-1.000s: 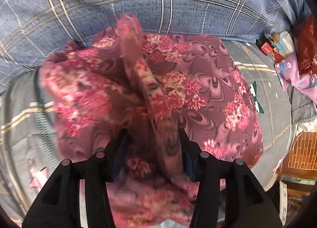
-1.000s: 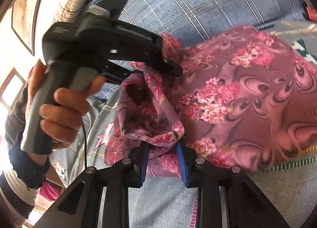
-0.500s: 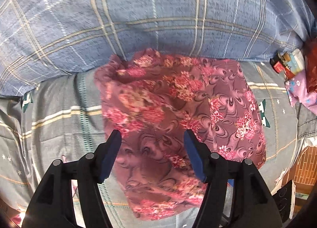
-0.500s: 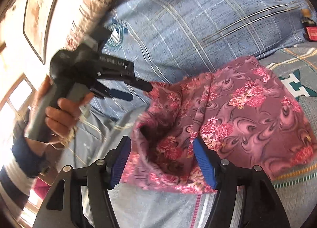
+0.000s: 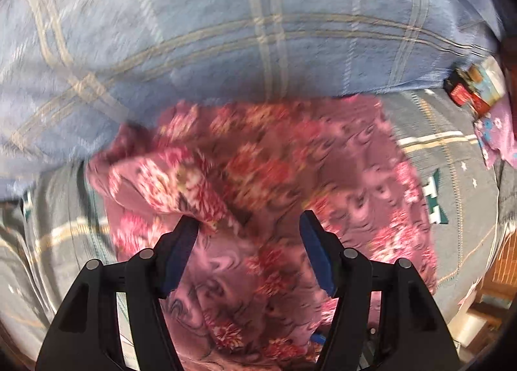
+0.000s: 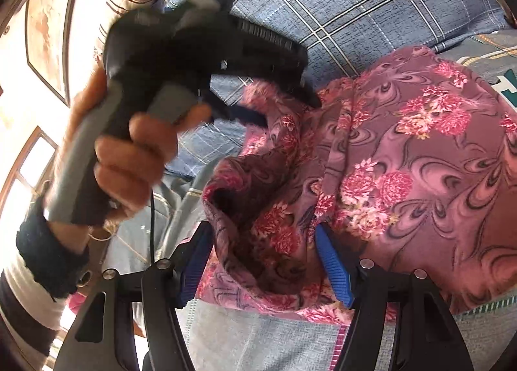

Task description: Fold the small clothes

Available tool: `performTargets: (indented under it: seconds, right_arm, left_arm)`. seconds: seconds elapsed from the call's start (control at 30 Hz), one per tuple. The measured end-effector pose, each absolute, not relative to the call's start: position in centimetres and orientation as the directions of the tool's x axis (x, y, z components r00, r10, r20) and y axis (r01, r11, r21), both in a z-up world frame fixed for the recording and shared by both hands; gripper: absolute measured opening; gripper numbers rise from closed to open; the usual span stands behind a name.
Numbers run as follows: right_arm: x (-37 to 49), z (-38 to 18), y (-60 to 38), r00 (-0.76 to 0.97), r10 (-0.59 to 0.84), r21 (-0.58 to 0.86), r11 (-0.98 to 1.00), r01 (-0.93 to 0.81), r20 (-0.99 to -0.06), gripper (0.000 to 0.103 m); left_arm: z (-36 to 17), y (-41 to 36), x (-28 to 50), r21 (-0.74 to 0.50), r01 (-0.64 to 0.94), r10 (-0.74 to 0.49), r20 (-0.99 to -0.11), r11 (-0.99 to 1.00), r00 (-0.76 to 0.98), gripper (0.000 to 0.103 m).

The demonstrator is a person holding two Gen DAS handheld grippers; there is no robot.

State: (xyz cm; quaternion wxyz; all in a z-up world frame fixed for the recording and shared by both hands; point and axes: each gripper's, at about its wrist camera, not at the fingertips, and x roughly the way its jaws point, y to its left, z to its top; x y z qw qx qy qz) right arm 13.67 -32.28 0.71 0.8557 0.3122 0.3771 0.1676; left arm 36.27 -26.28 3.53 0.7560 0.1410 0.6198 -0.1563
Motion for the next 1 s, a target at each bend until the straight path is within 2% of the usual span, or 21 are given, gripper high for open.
performTargets:
  seconds: [0.1, 0.17, 0.27, 0.33, 0.37, 0.4, 0.43, 0.47, 0.5, 0.53, 0.6, 0.67, 0.73, 0.83, 0.87, 0.97, 1.0]
  right_arm:
    - [13.2, 2.0, -32.4, 0.704, 0.449, 0.606, 0.795, -0.033, -0.551, 0.066]
    - [12.0, 3.4, -32.7, 0.763, 0.431, 0.598, 0.798, -0.073, -0.482, 0.066]
    - [11.7, 4.4, -31.9, 0.783, 0.474, 0.604, 0.78, -0.162, -0.403, 0.067]
    - [12.4, 3.5, -30.9, 0.735, 0.529, 0.621, 0.76, -0.189, -0.424, 0.061]
    - [13.0, 2.8, -30.3, 0.711, 0.547, 0.627, 0.755, -0.192, -0.442, 0.048]
    - [13.5, 2.1, -29.6, 0.686, 0.554, 0.622, 0.76, -0.186, -0.472, 0.027]
    - [13.8, 1.5, -29.0, 0.663, 0.556, 0.613, 0.769, -0.181, -0.502, 0.015]
    - [14.1, 1.0, -28.7, 0.648, 0.55, 0.601, 0.78, -0.174, -0.527, 0.003]
    - [13.9, 1.0, -28.9, 0.656, 0.55, 0.607, 0.776, -0.171, -0.517, 0.003]
    - [13.5, 1.2, -29.1, 0.662, 0.563, 0.625, 0.76, -0.179, -0.494, 0.003]
    - [11.9, 2.6, -30.0, 0.68, 0.592, 0.659, 0.722, -0.21, -0.433, 0.003]
    - [10.8, 2.8, -30.6, 0.682, 0.594, 0.672, 0.713, -0.201, -0.426, 0.003]
    - [11.3, 1.2, -30.5, 0.645, 0.6, 0.688, 0.709, -0.154, -0.474, 0.003]
    - [13.0, -1.8, -30.7, 0.562, 0.617, 0.726, 0.687, -0.043, -0.551, 0.003]
    - [13.0, -2.1, -30.7, 0.547, 0.633, 0.742, 0.67, -0.032, -0.548, 0.007]
    - [12.6, -0.2, -31.5, 0.585, 0.639, 0.747, 0.659, -0.081, -0.5, 0.01]
    - [12.3, 0.6, -32.2, 0.619, 0.627, 0.745, 0.66, -0.099, -0.473, 0.019]
  left_arm:
    - [5.6, -26.9, 36.6, 0.059, 0.448, -0.056, -0.969, 0.892, 0.239, 0.064]
    - [6.3, -26.6, 36.8, 0.065, 0.463, -0.053, -0.97, 0.884, 0.238, 0.064]
    - [5.1, -26.0, 36.7, 0.073, 0.48, -0.022, -0.982, 0.874, 0.189, 0.065]
    - [3.4, -25.7, 36.2, 0.126, 0.489, 0.042, -0.983, 0.863, 0.18, 0.065]
    - [2.6, -25.7, 36.1, 0.15, 0.488, 0.066, -0.981, 0.86, 0.185, 0.064]
    - [1.8, -25.7, 36.0, 0.177, 0.48, 0.092, -0.977, 0.859, 0.195, 0.064]
    - [1.2, -25.7, 35.9, 0.19, 0.469, 0.106, -0.974, 0.862, 0.201, 0.057]
    - [0.9, -25.7, 35.9, 0.198, 0.455, 0.112, -0.972, 0.868, 0.208, 0.026]
    - [1.2, -25.2, 35.8, 0.191, 0.444, 0.11, -0.973, 0.876, 0.203, 0.01]
    - [1.6, -25.3, 35.8, 0.156, 0.433, 0.078, -0.978, 0.888, 0.192, 0.005]
    - [2.8, -25.6, 35.6, 0.122, 0.43, 0.023, -0.973, 0.895, 0.229, 0.005]
    - [4.0, -26.3, 35.5, 0.092, 0.441, -0.032, -0.964, 0.893, 0.265, 0.005]
    - [3.6, -27.0, 36.0, 0.097, 0.435, -0.026, -0.963, 0.895, 0.27, 0.005]
    - [0.7, -28.1, 36.3, 0.16, 0.447, 0.051, -0.968, 0.88, 0.245, 0.005]
    - [0.0, -28.3, 36.2, 0.175, 0.45, 0.067, -0.967, 0.876, 0.245, 0.005]
    - [1.2, -27.8, 36.2, 0.123, 0.46, 0.013, -0.972, 0.88, 0.234, 0.006]
    - [2.0, -27.5, 36.1, 0.09, 0.459, -0.016, -0.975, 0.884, 0.221, 0.007]
